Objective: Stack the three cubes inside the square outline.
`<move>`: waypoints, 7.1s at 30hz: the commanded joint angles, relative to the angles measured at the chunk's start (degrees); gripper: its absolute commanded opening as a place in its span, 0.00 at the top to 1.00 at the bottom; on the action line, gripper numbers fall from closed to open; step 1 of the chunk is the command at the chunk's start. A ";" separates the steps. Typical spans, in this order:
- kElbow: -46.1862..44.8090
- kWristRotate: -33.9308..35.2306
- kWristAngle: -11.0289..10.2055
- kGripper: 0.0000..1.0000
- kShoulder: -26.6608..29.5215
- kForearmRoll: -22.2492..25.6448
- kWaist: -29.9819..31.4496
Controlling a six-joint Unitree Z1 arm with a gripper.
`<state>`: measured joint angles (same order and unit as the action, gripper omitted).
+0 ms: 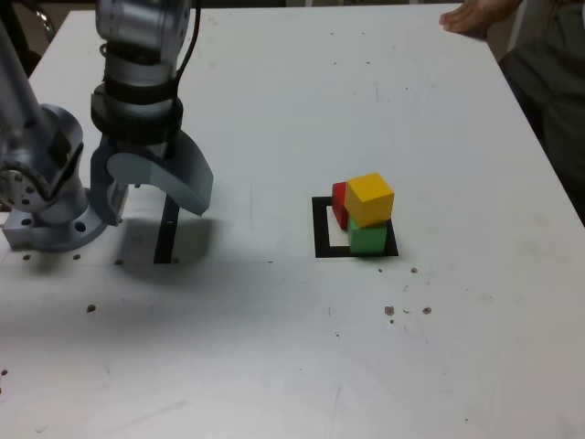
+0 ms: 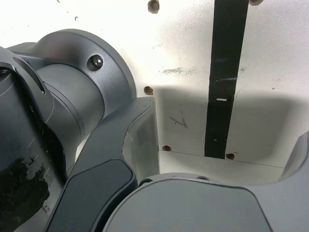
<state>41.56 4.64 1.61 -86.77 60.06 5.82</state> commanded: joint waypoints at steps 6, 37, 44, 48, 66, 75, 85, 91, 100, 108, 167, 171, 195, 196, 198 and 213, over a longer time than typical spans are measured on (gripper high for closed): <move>-0.02 0.11 0.10 0.01 0.13 -0.11 0.07; 15.88 -3.39 -2.69 0.01 -7.42 7.43 -6.22; 20.76 -5.18 -4.28 0.01 -10.47 8.92 -10.00; 24.24 -5.49 -5.16 0.01 -12.00 10.69 -10.84; 42.61 -4.27 -5.35 0.01 -20.35 20.39 -9.22; 52.85 -0.26 -4.55 0.01 -24.07 25.81 -5.42; 60.84 1.86 -3.16 0.01 -30.99 28.54 -2.96; 63.42 3.65 -2.21 0.01 -34.53 28.91 -1.86; 64.84 5.20 -1.08 0.05 -37.58 29.57 -1.40; 66.59 6.28 -0.17 0.13 -39.73 30.18 -0.54; 69.07 3.05 -3.91 0.75 -39.31 30.91 -2.67; 68.75 2.45 -4.14 0.75 -39.40 30.76 -3.58; 67.67 0.85 -2.79 0.35 -40.59 30.00 -5.11; 67.58 0.77 -2.68 0.25 -40.59 29.98 -5.11; 67.40 0.67 -2.55 0.11 -40.60 29.93 -5.11; 66.49 0.44 -3.41 0.01 -39.04 30.11 -5.11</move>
<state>108.32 5.10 -1.60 -126.84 89.68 0.77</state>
